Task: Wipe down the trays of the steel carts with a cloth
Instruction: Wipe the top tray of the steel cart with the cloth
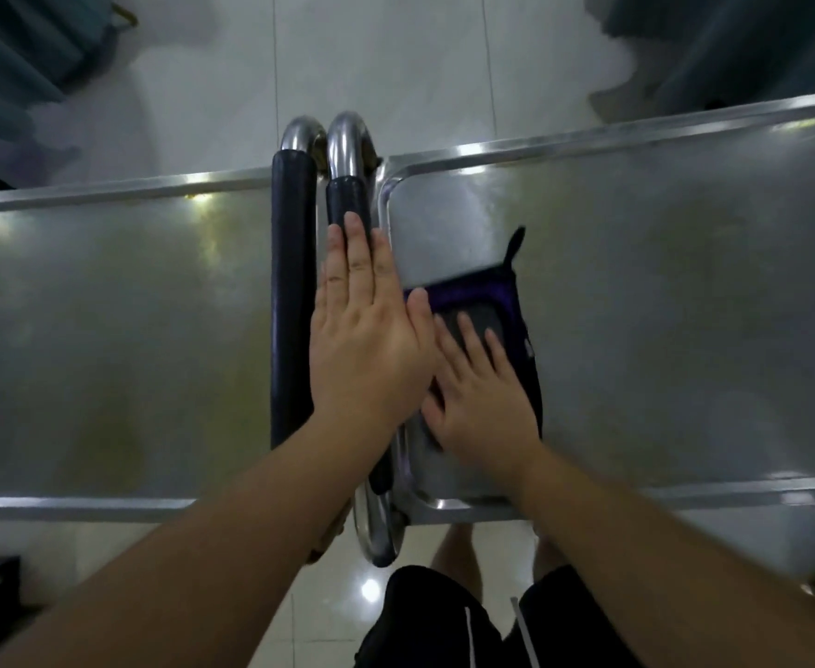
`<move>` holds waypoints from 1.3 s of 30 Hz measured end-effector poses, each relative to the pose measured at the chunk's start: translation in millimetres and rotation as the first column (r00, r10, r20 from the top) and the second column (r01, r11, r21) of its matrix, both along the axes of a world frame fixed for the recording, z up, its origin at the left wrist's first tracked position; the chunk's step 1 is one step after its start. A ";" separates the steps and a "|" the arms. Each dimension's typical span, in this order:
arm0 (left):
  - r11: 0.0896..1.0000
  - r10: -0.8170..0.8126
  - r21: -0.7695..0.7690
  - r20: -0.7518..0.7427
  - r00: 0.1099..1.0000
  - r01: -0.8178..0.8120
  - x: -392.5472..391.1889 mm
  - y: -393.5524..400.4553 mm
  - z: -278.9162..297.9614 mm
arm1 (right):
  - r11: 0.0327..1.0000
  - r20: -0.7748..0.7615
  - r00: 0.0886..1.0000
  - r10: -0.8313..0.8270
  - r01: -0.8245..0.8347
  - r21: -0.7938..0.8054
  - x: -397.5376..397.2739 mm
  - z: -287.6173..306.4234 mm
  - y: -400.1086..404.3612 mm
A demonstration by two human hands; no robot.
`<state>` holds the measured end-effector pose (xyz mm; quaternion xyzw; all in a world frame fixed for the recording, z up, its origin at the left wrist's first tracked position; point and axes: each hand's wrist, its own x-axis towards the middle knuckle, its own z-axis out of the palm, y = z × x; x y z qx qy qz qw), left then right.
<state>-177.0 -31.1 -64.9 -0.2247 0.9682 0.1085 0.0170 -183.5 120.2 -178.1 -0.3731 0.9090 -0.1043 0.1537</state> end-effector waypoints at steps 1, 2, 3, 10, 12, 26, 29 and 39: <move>1.000 0.000 -0.006 -0.002 1.000 0.000 0.0 -0.2 -0.9 | 1.000 -0.007 1.000 0.013 -0.013 -0.003 22.0 -1.2 20.1; 1.000 -0.002 -0.013 -0.003 1.000 0.002 0.0 -0.6 -1.8 | 1.000 -0.009 1.000 0.029 -0.029 0.005 41.8 -2.9 40.0; 1.000 -0.005 -0.021 -0.007 1.000 0.005 -0.4 -0.5 -2.6 | 0.999 -0.007 0.999 0.041 -0.041 0.018 57.4 -4.6 59.0; 0.998 -0.001 -0.070 -0.039 0.999 -0.002 -0.4 0.5 -6.6 | 0.996 0.008 0.998 0.060 -0.060 0.070 36.7 -8.6 88.4; 0.996 -0.005 -0.090 -0.048 0.999 0.000 -0.2 1.3 -6.6 | 0.997 -0.037 0.999 0.001 0.002 0.071 -5.0 -10.3 68.0; 0.973 0.002 -0.230 0.029 1.000 0.004 -2.8 6.4 -2.8 | 0.997 -0.087 0.996 0.000 0.007 0.079 -220.7 0.6 -46.2; 0.967 -0.030 -0.251 0.039 0.999 0.038 -2.2 7.8 0.3 | 0.996 -0.077 0.997 -0.004 0.011 0.085 -194.1 3.9 -28.7; 0.976 -0.064 -0.199 0.143 0.988 0.092 -4.9 4.8 4.7 | 0.992 -0.071 0.996 0.061 -0.053 0.112 -32.4 2.8 133.6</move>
